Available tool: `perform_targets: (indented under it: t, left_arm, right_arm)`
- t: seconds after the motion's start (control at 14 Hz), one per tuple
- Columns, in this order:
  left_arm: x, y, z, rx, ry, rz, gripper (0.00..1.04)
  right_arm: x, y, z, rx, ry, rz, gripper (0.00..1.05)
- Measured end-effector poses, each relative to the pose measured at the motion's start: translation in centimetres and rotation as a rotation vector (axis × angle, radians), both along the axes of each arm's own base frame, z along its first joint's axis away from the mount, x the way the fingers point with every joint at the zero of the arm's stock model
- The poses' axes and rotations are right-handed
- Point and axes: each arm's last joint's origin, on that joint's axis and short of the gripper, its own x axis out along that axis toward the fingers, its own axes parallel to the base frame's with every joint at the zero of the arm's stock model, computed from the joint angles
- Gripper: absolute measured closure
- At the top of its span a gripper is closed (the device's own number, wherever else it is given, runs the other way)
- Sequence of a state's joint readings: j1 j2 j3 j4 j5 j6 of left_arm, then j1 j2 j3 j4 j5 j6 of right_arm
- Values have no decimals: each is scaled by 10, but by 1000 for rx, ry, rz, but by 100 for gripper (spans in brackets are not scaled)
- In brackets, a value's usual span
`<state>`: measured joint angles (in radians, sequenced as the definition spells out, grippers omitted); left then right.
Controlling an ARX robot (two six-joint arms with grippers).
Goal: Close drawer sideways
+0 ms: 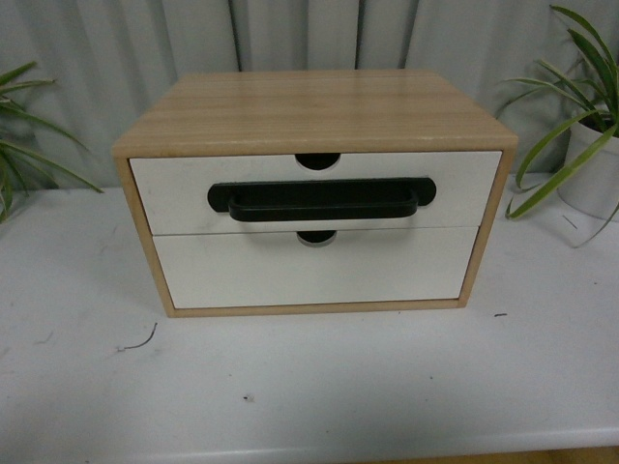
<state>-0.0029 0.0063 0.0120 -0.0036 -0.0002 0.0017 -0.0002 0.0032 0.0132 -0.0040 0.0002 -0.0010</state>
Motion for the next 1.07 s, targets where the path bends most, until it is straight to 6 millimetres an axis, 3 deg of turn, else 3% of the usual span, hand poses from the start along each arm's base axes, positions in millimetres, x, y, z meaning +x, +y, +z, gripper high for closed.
perform_targets:
  t: [0.14,0.21,1.07]
  left_arm:
    - [0,0,0,0,0,0,15]
    - [0,0,0,0,0,0,6]
    - [0,0,0,0,0,0,7]
  right_arm:
    - [0,0,0,0,0,0,8]
    - [0,0,0,0,0,0,5]
    - [0,0,0,0,0,0,6]
